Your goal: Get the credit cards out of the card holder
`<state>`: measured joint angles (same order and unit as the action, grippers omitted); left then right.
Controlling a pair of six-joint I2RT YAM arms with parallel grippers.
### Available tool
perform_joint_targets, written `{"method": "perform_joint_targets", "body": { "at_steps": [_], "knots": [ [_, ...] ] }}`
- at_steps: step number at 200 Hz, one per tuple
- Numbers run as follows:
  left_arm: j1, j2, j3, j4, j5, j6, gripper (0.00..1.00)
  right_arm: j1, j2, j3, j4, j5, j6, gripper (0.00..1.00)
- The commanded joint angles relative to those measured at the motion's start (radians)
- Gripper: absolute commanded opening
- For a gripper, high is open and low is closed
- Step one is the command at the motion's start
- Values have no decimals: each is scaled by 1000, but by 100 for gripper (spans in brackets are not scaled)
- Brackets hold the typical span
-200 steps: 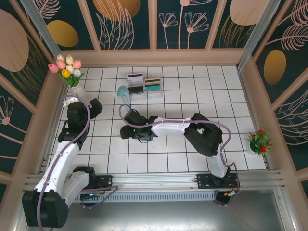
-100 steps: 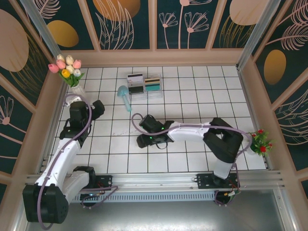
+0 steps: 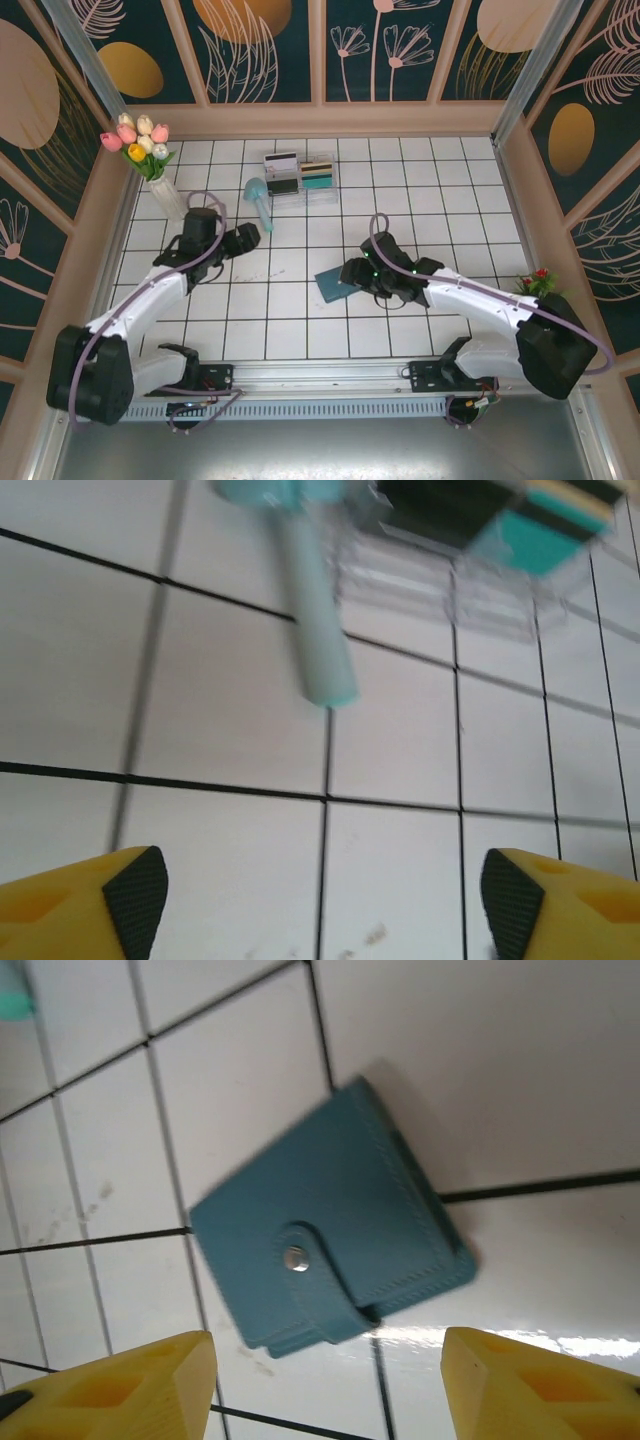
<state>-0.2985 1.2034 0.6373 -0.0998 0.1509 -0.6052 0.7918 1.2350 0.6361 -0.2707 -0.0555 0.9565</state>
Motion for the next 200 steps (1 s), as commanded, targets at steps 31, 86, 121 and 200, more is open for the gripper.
{"method": "perform_joint_targets", "body": {
  "at_steps": [31, 86, 121, 200],
  "knots": [
    [-137, 114, 48, 112, 67, -101, 73, -48, 98, -23, 170, -40, 125, 49],
    [-238, 223, 88, 134, 89, -108, 60, -60, 223, 20, 215, -49, 52, 43],
    [-277, 290, 113, 156, 117, -104, 50, -76, 308, 50, 231, -78, -11, 43],
    [-316, 466, 181, 173, 251, -56, 35, -170, 529, 224, 251, -245, -359, 43]
  ]
}}
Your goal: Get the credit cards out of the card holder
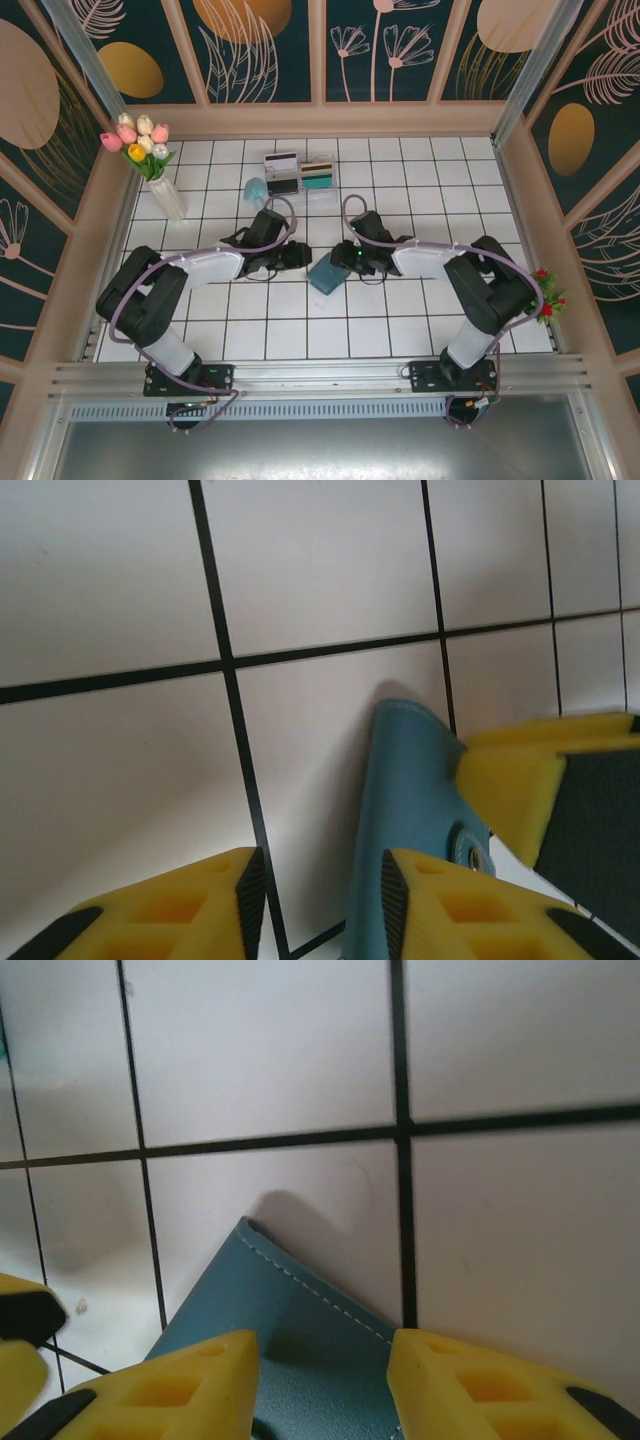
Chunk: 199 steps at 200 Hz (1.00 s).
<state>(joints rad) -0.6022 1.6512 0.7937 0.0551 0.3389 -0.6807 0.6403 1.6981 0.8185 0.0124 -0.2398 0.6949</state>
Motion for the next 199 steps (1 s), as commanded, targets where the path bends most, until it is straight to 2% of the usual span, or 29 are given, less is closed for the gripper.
{"method": "perform_joint_targets", "body": {
  "at_steps": [1, 27, 55, 101, 131, 187, 199],
  "knots": [
    [-13, 19, 24, 18, 64, 19, 35, -20, 68, 43, -31, -62, -95, 43],
    [-14, 48, 23, 12, 97, 11, 35, -19, 62, 58, 5, -105, -61, 43],
    [-13, 56, -16, 103, 228, -75, 40, -18, 57, 45, 22, -109, -45, 43],
    [-15, 58, -20, 63, 248, -70, 40, -18, 57, 29, 34, -118, -41, 43],
    [-23, 116, -15, 34, 228, -50, 36, -21, 21, 81, -4, -115, -50, 43],
    [-44, 77, -67, 107, 244, -104, 34, 12, -155, 92, -217, 67, 13, 43],
    [-44, 69, -67, 81, 207, -112, 33, 33, -187, 70, -250, 98, 44, 43]
  ]
}}
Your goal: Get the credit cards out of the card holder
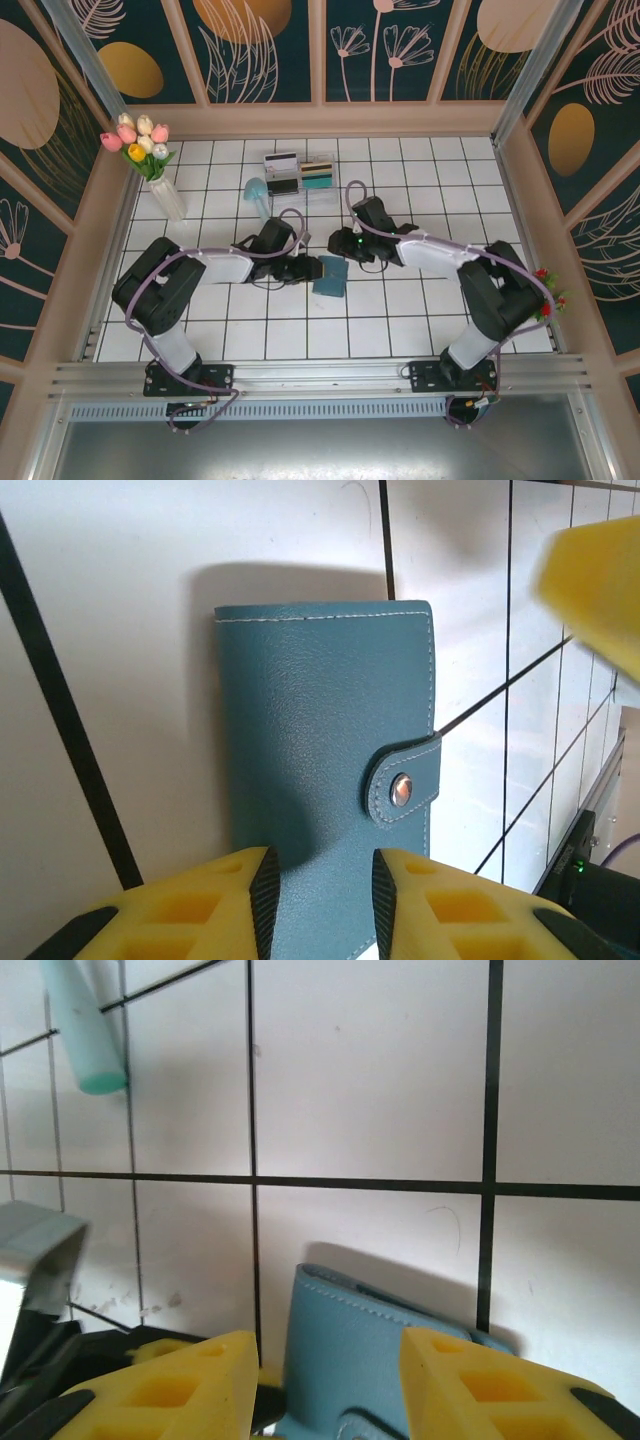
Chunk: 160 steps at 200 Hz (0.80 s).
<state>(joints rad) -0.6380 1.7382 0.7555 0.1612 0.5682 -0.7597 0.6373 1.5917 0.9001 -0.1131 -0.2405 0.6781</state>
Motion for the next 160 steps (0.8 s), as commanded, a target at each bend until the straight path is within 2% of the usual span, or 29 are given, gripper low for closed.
{"method": "perform_joint_targets", "body": {
  "at_steps": [1, 19, 35, 59, 95, 160],
  "knots": [
    [-9, -19, -28, -29, -29, -34, 33, 37, -82, -13, -128, 103, 63, 43],
    [-8, -88, -24, -103, -137, -22, 34, 72, -117, -32, -187, 161, 114, 42],
    [-8, -106, -21, -122, -164, -23, 34, 88, -127, -49, -194, 152, 148, 42],
    [-9, -54, -10, -89, -93, -35, 34, 89, -110, -78, -149, 101, 177, 41],
    [-9, -5, 7, -87, -63, -29, 34, 89, -57, -88, -94, 36, 172, 39],
    [-8, 73, -11, 60, 71, -81, 33, 43, -15, -199, 41, -61, 185, 40]
  ]
}}
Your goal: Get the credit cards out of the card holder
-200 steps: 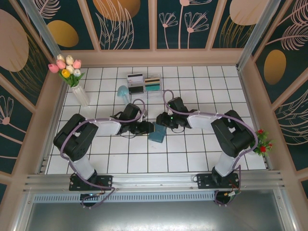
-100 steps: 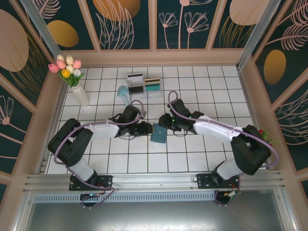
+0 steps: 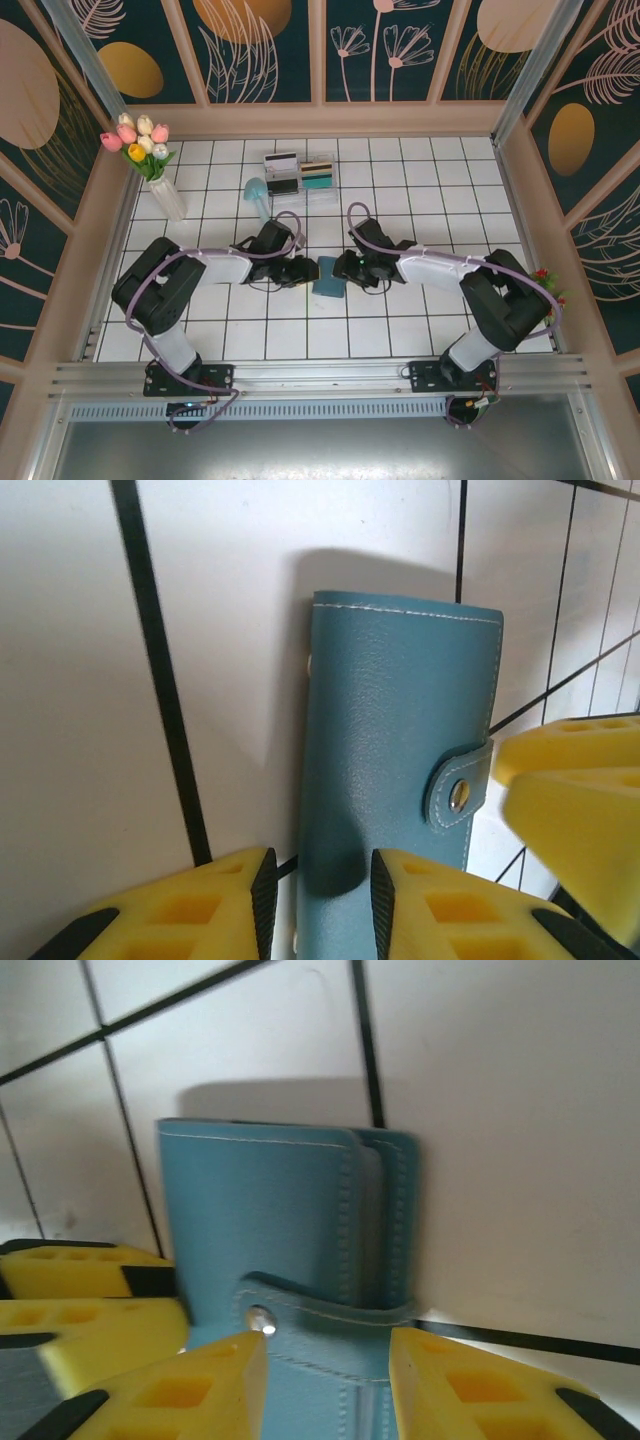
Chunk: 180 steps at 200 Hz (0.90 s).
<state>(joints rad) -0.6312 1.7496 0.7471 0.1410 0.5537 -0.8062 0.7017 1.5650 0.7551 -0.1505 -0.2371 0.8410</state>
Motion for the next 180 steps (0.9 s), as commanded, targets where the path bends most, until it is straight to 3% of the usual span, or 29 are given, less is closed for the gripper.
{"method": "perform_joint_targets", "body": {
  "at_steps": [1, 59, 78, 107, 146, 180],
  "knots": [
    [-16, 62, -3, 83, 88, -36, 33, -22, 11, -55, 83, -67, 22, 40],
    [-15, 38, -38, 292, 188, -132, 30, -47, -12, -113, 178, -133, 29, 41],
    [-15, 36, -40, 294, 176, -131, 20, -49, -22, -101, 165, -127, 15, 41],
    [-16, 22, -39, 240, 131, -96, 3, -49, -68, -43, 38, -12, -35, 43],
    [-16, -7, -31, 198, 105, -71, 1, 11, -63, 109, -171, 183, -101, 48],
    [-15, -10, -26, 193, 99, -72, 0, 71, 20, 167, -182, 201, -82, 43]
  ]
}}
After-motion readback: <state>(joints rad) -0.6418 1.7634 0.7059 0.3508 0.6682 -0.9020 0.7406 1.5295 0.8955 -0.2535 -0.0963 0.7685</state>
